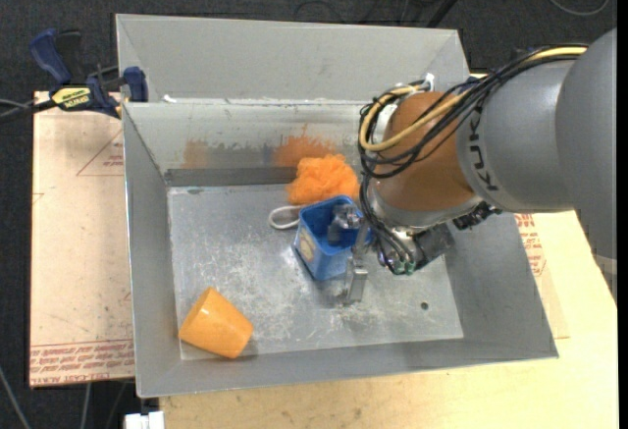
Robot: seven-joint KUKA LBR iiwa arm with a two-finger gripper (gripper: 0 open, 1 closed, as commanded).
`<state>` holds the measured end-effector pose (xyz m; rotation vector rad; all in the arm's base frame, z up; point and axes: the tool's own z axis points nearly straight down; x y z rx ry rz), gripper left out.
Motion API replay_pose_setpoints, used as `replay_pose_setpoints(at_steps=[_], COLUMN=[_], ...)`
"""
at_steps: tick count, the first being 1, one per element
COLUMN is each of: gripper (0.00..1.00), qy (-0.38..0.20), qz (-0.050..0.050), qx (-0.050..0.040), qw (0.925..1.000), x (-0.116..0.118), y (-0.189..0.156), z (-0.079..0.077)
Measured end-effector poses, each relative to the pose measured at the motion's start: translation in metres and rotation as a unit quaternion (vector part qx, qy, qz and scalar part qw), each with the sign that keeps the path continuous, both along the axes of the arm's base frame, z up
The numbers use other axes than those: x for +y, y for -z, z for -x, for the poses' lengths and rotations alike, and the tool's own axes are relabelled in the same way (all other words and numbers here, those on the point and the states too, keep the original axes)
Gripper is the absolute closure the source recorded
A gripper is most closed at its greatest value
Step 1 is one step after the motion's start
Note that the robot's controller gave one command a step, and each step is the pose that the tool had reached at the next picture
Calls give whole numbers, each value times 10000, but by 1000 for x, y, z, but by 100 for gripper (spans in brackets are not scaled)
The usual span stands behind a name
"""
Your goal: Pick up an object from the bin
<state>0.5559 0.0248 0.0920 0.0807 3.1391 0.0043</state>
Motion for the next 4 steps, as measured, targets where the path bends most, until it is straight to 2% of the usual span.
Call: replay_pose_setpoints(at_steps=[1,2,3,4], gripper=[0,0,0,100], qy=[0,-21,-5,127], qz=[8,0,3,-13], qx=[18,1,17,-52], qw=[10000,10000,10000,9999], x=[-1,4,1,1], y=[29,-17,21,16], z=[-3,-6,-4,-37])
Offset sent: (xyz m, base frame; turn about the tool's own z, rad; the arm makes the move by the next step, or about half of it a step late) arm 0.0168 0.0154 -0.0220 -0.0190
